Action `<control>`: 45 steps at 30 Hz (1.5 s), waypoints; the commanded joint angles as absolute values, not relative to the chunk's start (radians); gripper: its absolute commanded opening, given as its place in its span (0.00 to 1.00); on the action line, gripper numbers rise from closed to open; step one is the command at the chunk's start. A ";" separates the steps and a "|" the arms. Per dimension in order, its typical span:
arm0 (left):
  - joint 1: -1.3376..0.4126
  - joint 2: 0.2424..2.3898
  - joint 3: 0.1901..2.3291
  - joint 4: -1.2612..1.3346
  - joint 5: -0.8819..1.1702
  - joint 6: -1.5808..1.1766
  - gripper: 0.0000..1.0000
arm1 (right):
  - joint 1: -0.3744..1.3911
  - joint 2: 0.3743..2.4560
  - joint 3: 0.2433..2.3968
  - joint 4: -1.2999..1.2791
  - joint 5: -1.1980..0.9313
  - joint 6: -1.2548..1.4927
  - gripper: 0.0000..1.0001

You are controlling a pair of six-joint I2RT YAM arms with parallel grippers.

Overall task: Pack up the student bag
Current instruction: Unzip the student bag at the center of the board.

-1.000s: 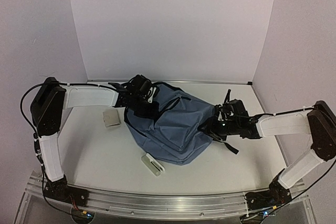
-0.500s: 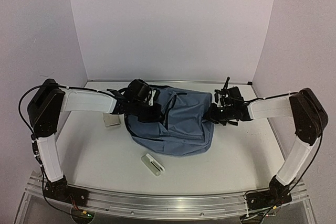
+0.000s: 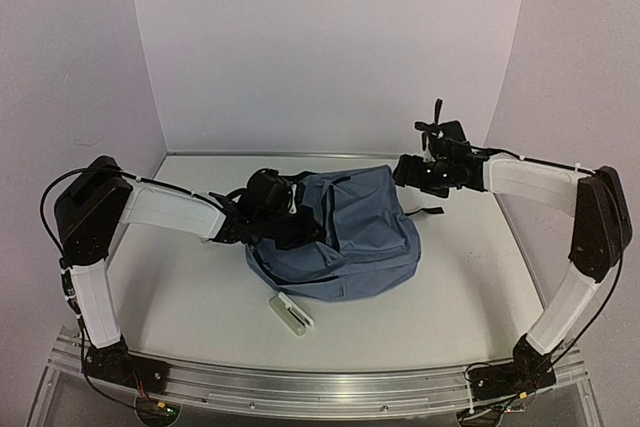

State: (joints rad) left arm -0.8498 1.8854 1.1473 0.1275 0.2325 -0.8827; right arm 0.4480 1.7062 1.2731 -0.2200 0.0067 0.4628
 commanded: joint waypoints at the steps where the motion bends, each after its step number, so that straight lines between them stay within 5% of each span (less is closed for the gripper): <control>1: -0.810 1.924 1.085 0.226 0.245 -0.995 0.00 | 0.628 1.650 1.350 -0.385 0.232 0.474 0.89; 14: -0.808 1.953 1.037 0.343 0.287 -1.031 0.00 | 0.951 1.803 1.498 -0.497 0.404 0.643 0.92; 29: -0.808 1.922 1.019 0.328 0.263 -1.020 0.00 | 1.018 2.088 1.767 -0.832 0.772 0.764 0.89; 32: -0.808 1.910 1.014 0.321 0.250 -1.018 0.00 | 1.018 2.092 1.781 -0.883 0.838 0.798 0.79; 42: -0.808 1.905 1.042 0.241 0.193 -1.014 0.00 | 1.018 1.933 1.752 -0.921 0.937 0.856 0.12; 45: -0.808 1.906 1.059 0.188 0.157 -1.017 0.00 | 1.018 1.863 1.738 -0.920 0.930 0.878 0.04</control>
State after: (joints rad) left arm -0.8242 1.9185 1.0457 0.3697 0.2592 -1.0232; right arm 1.0309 2.0435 1.7372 -0.8505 0.8047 0.8338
